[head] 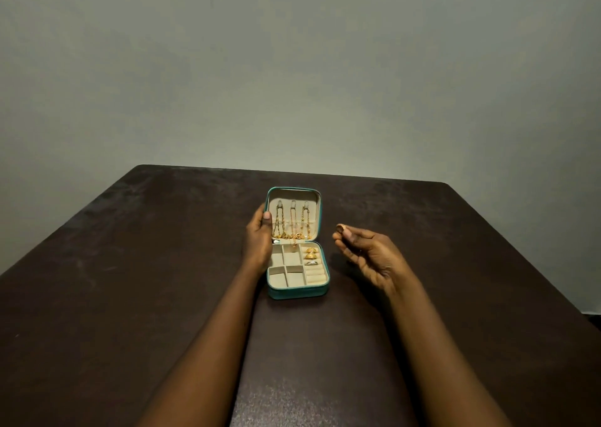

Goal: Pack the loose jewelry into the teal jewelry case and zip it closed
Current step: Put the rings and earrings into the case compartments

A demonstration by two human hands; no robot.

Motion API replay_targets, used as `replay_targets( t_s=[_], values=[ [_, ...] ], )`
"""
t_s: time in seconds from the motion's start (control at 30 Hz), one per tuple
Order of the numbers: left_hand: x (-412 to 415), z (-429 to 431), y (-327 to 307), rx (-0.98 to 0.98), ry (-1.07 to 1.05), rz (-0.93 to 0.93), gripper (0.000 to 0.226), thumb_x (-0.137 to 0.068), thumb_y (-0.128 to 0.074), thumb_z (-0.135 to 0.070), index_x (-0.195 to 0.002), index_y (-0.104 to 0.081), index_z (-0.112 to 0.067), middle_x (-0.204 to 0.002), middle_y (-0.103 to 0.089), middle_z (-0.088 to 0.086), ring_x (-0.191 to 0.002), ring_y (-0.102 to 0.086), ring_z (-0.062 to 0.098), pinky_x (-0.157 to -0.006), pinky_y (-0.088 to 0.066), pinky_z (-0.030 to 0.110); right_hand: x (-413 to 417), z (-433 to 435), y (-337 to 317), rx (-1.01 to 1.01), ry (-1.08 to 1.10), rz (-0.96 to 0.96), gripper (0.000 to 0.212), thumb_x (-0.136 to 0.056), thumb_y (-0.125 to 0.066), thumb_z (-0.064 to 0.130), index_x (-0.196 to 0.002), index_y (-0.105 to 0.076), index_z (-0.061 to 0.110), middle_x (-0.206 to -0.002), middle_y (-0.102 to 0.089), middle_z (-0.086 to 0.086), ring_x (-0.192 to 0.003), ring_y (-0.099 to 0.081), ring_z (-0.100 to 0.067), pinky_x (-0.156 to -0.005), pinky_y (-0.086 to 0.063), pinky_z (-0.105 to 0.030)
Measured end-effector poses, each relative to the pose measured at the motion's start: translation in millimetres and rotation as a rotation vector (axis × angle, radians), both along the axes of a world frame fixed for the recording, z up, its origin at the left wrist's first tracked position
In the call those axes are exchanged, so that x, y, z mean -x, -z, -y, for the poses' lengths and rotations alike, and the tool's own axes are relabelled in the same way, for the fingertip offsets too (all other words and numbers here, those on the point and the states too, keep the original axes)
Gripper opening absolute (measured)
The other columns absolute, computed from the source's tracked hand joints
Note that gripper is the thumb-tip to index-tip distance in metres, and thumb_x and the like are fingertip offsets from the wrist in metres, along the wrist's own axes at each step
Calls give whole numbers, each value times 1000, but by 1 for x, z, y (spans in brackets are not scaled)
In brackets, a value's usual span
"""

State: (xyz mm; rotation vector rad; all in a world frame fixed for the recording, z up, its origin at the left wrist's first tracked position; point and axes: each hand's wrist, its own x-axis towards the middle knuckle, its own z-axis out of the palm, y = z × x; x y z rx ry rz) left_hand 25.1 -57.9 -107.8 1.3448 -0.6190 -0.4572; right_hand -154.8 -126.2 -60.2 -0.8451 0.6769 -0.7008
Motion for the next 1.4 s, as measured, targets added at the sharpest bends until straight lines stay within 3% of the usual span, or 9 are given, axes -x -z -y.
replay_targets(
  t_s=[0.23, 0.4, 0.57, 0.73, 0.87, 1.07, 1.13, 1.23, 1.4],
  values=[
    [1, 0, 2, 1, 6, 26, 35, -102, -31, -16, -131, -49, -11, -108, -62, 6, -100, -60, 22, -88, -51, 40, 6, -17, -4, 815, -51, -430, 22, -89, -54, -6, -108, -64, -2, -85, -67, -13, -56, -63, 6, -53, -48, -6],
    [2, 0, 2, 4, 9, 29, 36, -102, -31, -17, -133, -47, -9, -108, -62, 6, -91, -62, 15, -76, -54, 27, 4, -21, 0, 1274, -115, -601, 30, -80, -69, 7, -110, -68, 7, -103, -72, -6, -84, -64, 0, -78, -49, -5],
    [2, -1, 1, -11, 10, 14, 36, -102, -31, -18, -132, -48, -10, -116, -63, 11, -103, -61, 23, -90, -52, 42, 6, -24, -1, 1245, -94, -521, 38, -79, -69, 2, -116, -65, 12, -102, -70, 0, -90, -62, 2, -85, -49, -7],
    [2, -2, 0, -16, 5, 30, 34, -102, -30, -17, -129, -51, -12, -112, -63, 8, -102, -61, 22, -91, -52, 42, 7, -25, -2, 1235, -68, -537, 47, -78, -71, 3, -119, -52, 15, -90, -69, 8, -84, -65, 1, -82, -50, -11],
    [2, -2, 0, -17, 5, 24, 35, -102, -30, -17, -131, -49, -11, -115, -63, 10, -106, -61, 26, -92, -51, 44, 5, -25, 0, 1334, -99, -585, 40, -78, -71, 4, -115, -56, 10, -99, -71, -1, -89, -61, 2, -76, -44, 2],
    [2, -1, -1, -2, -3, 6, 36, -102, -31, -16, -134, -47, -10, -119, -62, 14, -104, -60, 23, -90, -51, 40, 6, -21, 2, 1473, -126, -637, 21, -76, -73, 4, -97, -70, 7, -93, -73, -4, -76, -58, 5, -70, -42, 2],
    [2, -1, -2, -1, 1, -4, 37, -102, -31, -16, -135, -46, -9, -118, -61, 12, -104, -59, 22, -88, -51, 38, 6, -19, 3, 1487, -152, -654, 18, -76, -73, 4, -93, -73, 8, -92, -74, -4, -79, -61, 2, -74, -45, -1],
    [1, 0, -2, -18, 7, 11, 37, -102, -31, -18, -136, -46, -9, -123, -61, 15, -112, -59, 28, -94, -50, 45, 4, -18, 4, 1450, -189, -688, 18, -77, -72, 3, -93, -75, 9, -94, -74, -5, -84, -64, -5, -84, -52, -18],
    [2, -1, -2, -30, 2, 3, 35, -102, -31, -19, -132, -49, -13, -114, -63, 7, -106, -61, 24, -94, -50, 47, 2, -20, 4, 1446, -217, -770, 19, -80, -69, 4, -97, -74, 10, -100, -73, -7, -90, -67, -13, -88, -53, -25]
  ],
)
